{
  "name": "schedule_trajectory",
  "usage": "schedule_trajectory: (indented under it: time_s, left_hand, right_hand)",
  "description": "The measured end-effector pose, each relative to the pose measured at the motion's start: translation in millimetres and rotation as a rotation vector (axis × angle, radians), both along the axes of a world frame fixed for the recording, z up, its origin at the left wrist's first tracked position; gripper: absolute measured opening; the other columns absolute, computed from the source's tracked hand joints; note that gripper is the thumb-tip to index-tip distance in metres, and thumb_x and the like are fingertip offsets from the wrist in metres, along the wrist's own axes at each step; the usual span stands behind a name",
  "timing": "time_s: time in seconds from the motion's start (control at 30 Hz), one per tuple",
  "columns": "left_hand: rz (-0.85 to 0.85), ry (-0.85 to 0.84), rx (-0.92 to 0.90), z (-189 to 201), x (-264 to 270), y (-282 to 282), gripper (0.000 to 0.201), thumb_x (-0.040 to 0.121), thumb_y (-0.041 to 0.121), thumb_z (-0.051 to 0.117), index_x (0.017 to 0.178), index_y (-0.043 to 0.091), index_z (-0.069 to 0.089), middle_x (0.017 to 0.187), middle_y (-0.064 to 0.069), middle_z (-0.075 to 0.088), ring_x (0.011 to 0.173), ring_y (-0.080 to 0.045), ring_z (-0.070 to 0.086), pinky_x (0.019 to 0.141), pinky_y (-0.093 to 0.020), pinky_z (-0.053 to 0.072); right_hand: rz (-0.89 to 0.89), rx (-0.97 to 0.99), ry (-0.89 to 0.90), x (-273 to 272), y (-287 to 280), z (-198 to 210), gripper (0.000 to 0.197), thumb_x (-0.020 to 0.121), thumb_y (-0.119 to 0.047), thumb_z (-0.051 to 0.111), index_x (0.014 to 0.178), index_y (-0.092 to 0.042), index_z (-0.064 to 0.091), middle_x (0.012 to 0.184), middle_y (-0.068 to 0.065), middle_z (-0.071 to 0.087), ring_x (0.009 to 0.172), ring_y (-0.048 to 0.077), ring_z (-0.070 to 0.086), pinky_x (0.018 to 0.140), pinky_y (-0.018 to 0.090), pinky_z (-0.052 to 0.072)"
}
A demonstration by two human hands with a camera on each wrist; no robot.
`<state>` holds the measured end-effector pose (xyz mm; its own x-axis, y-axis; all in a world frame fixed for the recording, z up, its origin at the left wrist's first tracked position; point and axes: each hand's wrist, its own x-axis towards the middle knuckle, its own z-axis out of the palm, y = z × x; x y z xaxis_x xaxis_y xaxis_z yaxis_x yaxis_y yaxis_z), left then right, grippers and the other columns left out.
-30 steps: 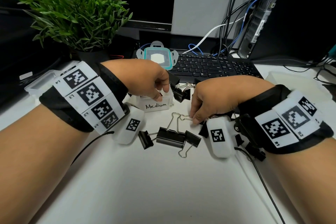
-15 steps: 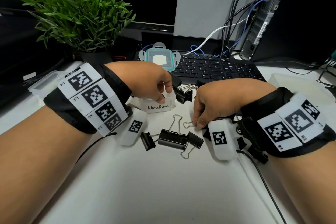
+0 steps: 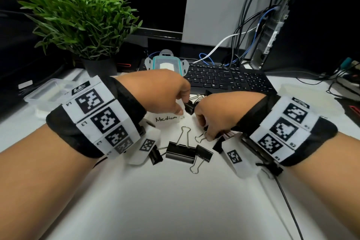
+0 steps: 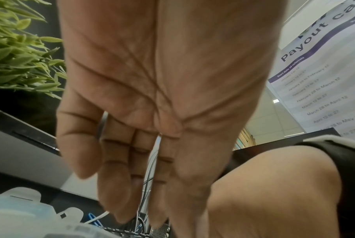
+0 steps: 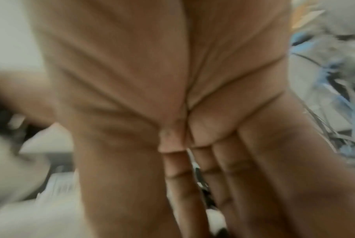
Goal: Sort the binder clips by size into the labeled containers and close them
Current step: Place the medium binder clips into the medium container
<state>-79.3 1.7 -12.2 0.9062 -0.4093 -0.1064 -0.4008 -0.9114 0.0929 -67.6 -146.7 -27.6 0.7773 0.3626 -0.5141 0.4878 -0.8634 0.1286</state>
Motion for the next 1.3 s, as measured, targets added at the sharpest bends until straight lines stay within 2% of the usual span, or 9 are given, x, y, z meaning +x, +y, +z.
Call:
schedule_trajectory:
  time_s: [0.13,0.27,0.43,0.6,0.7,0.83,1.0,1.2,1.3]
  left_hand:
    - [-0.015,0.021,0.063,1.0,-5.2,0.0,0.029,0.085,0.039,0.064,0.112,0.030,0.058,0.107,0.011,0.059,0.094,-0.010,0.053,0.081,-0.026,0.045]
    - [-0.022,0.015,0.072,3.8,-7.3,2.2,0.026,0.085,0.038,0.064,0.109,0.028,0.061,0.106,0.011,0.060,0.094,-0.010,0.053,0.082,-0.027,0.045]
    - [-0.031,0.027,0.005,8.2,-8.8,2.3,0.018,0.086,0.040,0.063,0.100,0.029,0.065,0.090,0.014,0.062,0.086,-0.007,0.056,0.074,-0.023,0.044]
    - [0.042,0.097,-0.226,13.5,-7.7,2.1,0.018,0.087,0.043,0.060,0.081,0.027,0.067,0.068,0.008,0.069,0.050,0.003,0.058,0.053,-0.020,0.047]
    - [0.076,0.066,-0.311,15.9,-5.6,8.2,0.011,0.086,0.033,0.065,0.079,0.024,0.070,0.070,0.007,0.071,0.062,-0.004,0.067,0.062,-0.027,0.057]
    - [0.096,-0.001,-0.318,15.1,-1.1,13.2,0.003,0.083,0.022,0.069,0.082,0.025,0.071,0.072,0.007,0.071,0.069,-0.004,0.065,0.070,-0.024,0.053]
    - [0.121,0.006,-0.280,8.2,4.7,13.2,0.008,0.085,0.021,0.066,0.083,0.030,0.067,0.078,0.010,0.070,0.080,-0.005,0.064,0.079,-0.029,0.051]
    - [0.114,0.017,-0.264,6.9,3.6,10.9,0.006,0.086,0.024,0.065,0.081,0.026,0.067,0.073,0.009,0.067,0.071,-0.006,0.060,0.070,-0.026,0.048]
    - [0.128,0.026,-0.251,6.1,4.1,11.7,0.008,0.086,0.028,0.066,0.078,0.026,0.067,0.071,0.009,0.066,0.069,-0.007,0.058,0.067,-0.025,0.047]
  right_hand:
    - [0.000,-0.046,0.004,-0.7,3.1,-4.9,0.036,0.081,-0.028,0.072,0.110,-0.010,0.063,0.104,0.004,0.067,0.088,0.023,0.062,0.058,0.025,0.044]
    - [-0.031,0.115,-0.057,-4.6,-6.8,1.0,0.025,0.078,-0.026,0.074,0.097,-0.015,0.065,0.084,0.000,0.066,0.068,0.019,0.064,0.056,0.027,0.050]
    - [-0.137,0.405,-0.131,-8.4,-13.8,17.0,0.022,0.082,-0.022,0.065,0.104,-0.016,0.063,0.087,0.004,0.068,0.068,0.022,0.070,0.065,0.033,0.057]
    - [-0.223,0.711,-0.177,-10.6,-5.7,28.2,0.017,0.083,-0.018,0.066,0.098,-0.012,0.067,0.081,0.005,0.069,0.059,0.016,0.067,0.057,0.025,0.056]
    - [-0.275,0.816,-0.170,-9.4,1.2,26.1,0.015,0.082,-0.017,0.067,0.095,-0.009,0.067,0.080,0.007,0.071,0.061,0.016,0.069,0.060,0.026,0.059]
    - [-0.294,0.937,-0.171,-7.2,5.6,21.7,0.017,0.081,-0.014,0.070,0.095,-0.009,0.061,0.072,0.002,0.065,0.060,0.015,0.068,0.058,0.025,0.058]
    - [-0.272,1.079,-0.145,-2.8,0.4,9.4,0.027,0.075,-0.011,0.077,0.089,-0.015,0.055,0.064,-0.004,0.057,0.057,0.017,0.066,0.067,0.041,0.060]
    - [-0.318,1.212,0.038,-1.6,-13.2,2.4,0.021,0.081,-0.003,0.071,0.094,-0.009,0.055,0.063,0.005,0.064,0.076,0.034,0.070,0.074,0.049,0.058]
    - [-0.299,1.137,0.029,-1.6,-17.6,2.6,0.017,0.082,-0.004,0.070,0.091,-0.012,0.057,0.066,0.003,0.064,0.070,0.024,0.068,0.074,0.045,0.059]
